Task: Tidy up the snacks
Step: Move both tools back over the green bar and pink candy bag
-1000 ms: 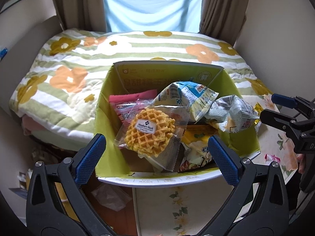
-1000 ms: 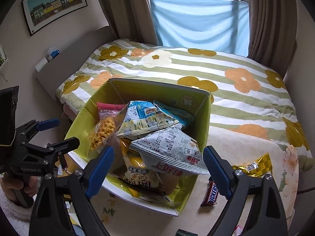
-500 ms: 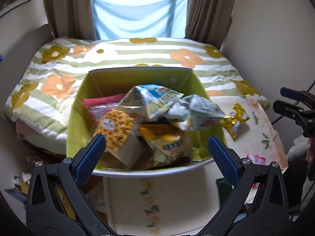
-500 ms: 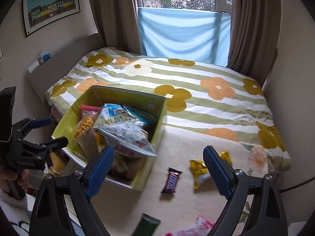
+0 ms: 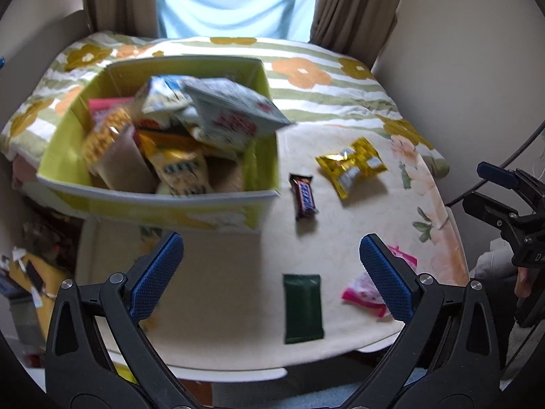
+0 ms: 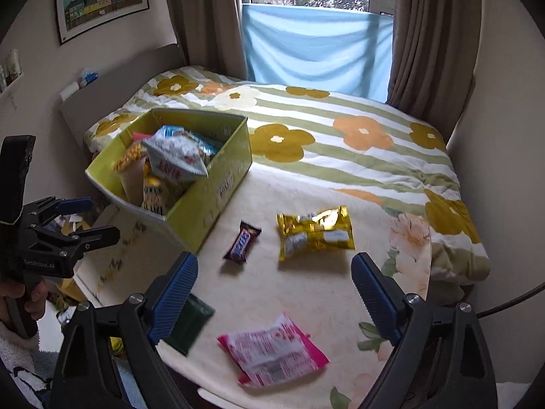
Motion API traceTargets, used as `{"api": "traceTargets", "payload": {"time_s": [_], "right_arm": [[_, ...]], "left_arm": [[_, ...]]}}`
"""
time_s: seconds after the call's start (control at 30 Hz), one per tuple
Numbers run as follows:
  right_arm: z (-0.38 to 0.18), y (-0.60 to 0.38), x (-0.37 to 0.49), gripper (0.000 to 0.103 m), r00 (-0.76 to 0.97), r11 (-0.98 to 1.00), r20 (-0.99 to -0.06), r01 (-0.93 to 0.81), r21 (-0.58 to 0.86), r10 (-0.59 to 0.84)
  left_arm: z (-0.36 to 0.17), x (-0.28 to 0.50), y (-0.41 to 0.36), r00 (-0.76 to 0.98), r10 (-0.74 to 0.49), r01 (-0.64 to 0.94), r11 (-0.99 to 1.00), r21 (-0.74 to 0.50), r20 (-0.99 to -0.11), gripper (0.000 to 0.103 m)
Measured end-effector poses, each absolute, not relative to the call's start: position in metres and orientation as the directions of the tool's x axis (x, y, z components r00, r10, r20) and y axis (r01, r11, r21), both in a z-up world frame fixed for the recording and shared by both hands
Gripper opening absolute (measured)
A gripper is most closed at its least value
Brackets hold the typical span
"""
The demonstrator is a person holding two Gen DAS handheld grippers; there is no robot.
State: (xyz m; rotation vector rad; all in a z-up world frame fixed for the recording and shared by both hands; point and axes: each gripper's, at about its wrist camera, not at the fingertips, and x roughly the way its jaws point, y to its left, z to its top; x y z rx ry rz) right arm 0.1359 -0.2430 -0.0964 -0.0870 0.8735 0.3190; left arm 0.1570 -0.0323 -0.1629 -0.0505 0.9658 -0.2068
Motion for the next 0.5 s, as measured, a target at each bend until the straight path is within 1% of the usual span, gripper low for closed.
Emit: {"api": "traceTargets", "payload": {"time_s": [0.17,0.3,0.37,0.43,0.5], "right_arm": [[-0.128,-0.263,0.118,0.090,0.559,0.933,-0.781,-0.352,0.081,0.279],[-0.155,-0.272,0.109,0.090,0.523,0.918,-0.793,-0.381,0.110,0.312],[-0.172,-0.277,0.107,0.090,0.505,0.914,-0.797,-0.383,0.136,0.330],[-0.187,-0.281,0.106,0.090,0.496,0.911,-0.798,-0.382,0.152,0.341],[-0.199,-0.284,0.104,0.090,0.490,0.910,-0.799,-0.382,0.162,0.349]], "left_arm": [[-0.196,0.136,-0.066,0.523,-0.176,0.131,0.983,-0.126,-0.834,0.102],[-0.227,0.124,-0.083,0.477,-0.158,0.119,0.986,-0.114,-0.865,0.100],[-0.243,0.120,-0.089,0.455,-0.163,0.118,0.985,-0.122,-0.876,0.096],[-0.261,0.117,-0.095,0.436,-0.150,0.123,0.987,-0.107,-0.887,0.087],[-0.277,0.116,-0.101,0.425,-0.135,0.127,0.988,-0.089,-0.895,0.082]]}}
